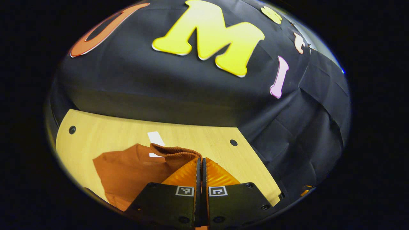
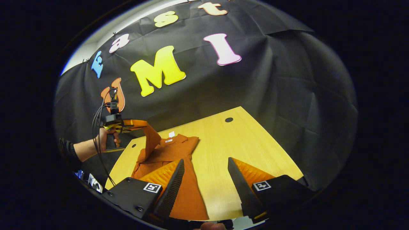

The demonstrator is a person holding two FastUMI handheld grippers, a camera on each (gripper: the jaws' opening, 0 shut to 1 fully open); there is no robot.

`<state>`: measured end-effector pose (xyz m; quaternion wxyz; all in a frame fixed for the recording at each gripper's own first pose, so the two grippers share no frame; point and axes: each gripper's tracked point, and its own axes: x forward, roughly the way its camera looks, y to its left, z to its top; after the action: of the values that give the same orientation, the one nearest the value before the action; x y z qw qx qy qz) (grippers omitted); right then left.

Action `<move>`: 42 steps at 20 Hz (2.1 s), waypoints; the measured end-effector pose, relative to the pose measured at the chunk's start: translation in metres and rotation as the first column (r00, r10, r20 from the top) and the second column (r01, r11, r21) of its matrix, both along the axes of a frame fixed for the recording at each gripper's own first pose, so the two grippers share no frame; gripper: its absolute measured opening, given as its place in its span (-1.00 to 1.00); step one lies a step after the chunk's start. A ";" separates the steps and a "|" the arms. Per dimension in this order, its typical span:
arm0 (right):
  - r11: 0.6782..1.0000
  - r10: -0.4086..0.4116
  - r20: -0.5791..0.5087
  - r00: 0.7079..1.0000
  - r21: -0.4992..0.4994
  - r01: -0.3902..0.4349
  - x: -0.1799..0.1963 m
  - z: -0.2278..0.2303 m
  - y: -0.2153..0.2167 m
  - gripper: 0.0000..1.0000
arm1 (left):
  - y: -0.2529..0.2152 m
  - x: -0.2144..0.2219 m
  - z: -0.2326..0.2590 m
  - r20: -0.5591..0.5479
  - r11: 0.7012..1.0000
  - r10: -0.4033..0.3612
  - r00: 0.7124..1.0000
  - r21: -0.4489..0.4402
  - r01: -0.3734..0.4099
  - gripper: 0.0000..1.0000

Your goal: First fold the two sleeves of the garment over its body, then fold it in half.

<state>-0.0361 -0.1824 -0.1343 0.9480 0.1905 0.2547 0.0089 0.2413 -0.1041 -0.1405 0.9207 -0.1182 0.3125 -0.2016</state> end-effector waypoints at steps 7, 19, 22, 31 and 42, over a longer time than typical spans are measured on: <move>0.989 -0.130 -0.052 0.990 -0.075 0.126 -0.059 -0.005 -0.066 0.78 | -0.052 0.001 -0.117 -0.088 0.985 -0.009 0.996 0.169 0.024 -0.94; 0.985 -0.095 -0.041 0.995 -0.151 0.088 -0.074 0.001 -0.075 0.77 | -0.064 -0.030 -0.129 -0.053 0.969 0.050 0.997 0.246 -0.036 -0.26; 0.988 -0.021 -0.007 1.000 -0.152 0.019 -0.052 0.007 -0.049 0.77 | -0.039 -0.051 -0.083 0.067 0.960 0.071 0.995 0.267 -0.086 0.85; 0.975 0.172 0.196 0.965 -0.172 -0.138 0.015 0.068 0.106 0.84 | 0.096 -0.171 0.130 0.480 0.929 0.236 0.845 0.144 -0.341 0.94; 0.965 0.187 0.254 0.949 -0.230 -0.128 -0.017 0.085 0.231 0.83 | 0.226 -0.285 0.138 0.511 0.902 0.302 0.805 0.121 -0.415 0.94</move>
<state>-0.0528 0.0483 -0.0491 0.9851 0.0647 0.1355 0.0840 -0.0439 0.1219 -0.0023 0.9976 -0.0160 0.0669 -0.0091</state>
